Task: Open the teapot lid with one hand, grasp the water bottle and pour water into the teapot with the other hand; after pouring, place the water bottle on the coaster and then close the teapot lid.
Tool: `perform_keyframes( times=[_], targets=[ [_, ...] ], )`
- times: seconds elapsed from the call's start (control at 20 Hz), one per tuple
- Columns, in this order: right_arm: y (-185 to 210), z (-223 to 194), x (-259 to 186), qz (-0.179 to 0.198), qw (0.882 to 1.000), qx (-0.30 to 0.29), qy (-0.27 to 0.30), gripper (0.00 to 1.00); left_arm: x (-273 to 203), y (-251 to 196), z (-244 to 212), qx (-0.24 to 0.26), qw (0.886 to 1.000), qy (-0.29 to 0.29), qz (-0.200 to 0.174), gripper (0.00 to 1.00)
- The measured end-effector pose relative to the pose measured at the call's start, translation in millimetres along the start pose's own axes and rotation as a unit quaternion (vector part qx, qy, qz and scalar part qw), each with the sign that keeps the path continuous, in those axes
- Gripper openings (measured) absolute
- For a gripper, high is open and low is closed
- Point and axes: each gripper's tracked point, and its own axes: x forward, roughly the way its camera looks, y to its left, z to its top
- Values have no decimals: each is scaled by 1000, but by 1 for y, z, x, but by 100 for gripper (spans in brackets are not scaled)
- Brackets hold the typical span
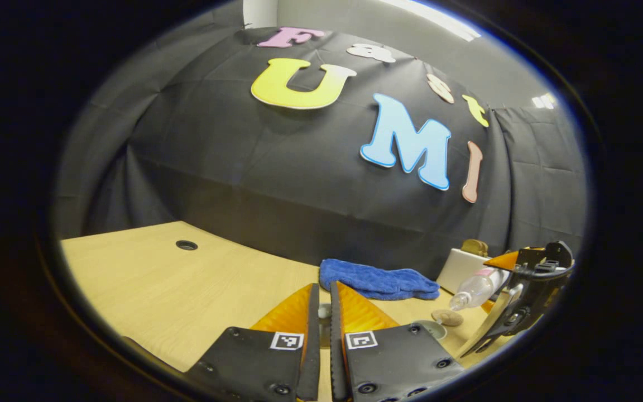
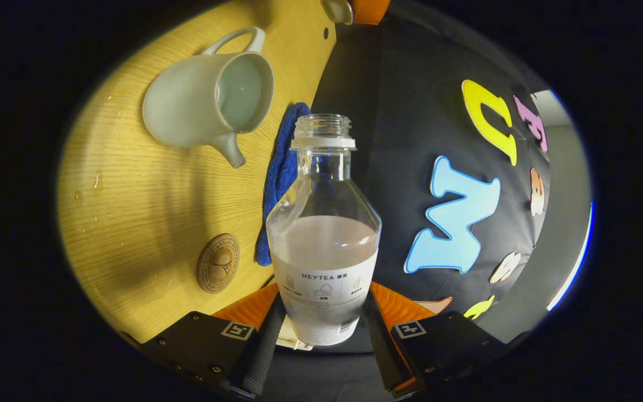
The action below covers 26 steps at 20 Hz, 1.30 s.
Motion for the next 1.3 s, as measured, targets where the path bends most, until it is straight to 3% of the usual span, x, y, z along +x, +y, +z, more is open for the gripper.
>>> perform_keyframes(
  times=[0.4, 0.65, 1.3],
  targets=[
    [-21, 11, 3, -30, 997, -67, -10, 75, 2, 1, -4, -8, 1000, 7, -3, 17],
    [-37, 17, 5, -66, 990, -126, -18, 76, 3, 1, -6, -8, 1000, 11, -3, 17],
    [-68, 33, -3, -140, 969, -200, -35, 75, 4, 1, -7, -12, 1000, 13, -6, 17]
  ],
)
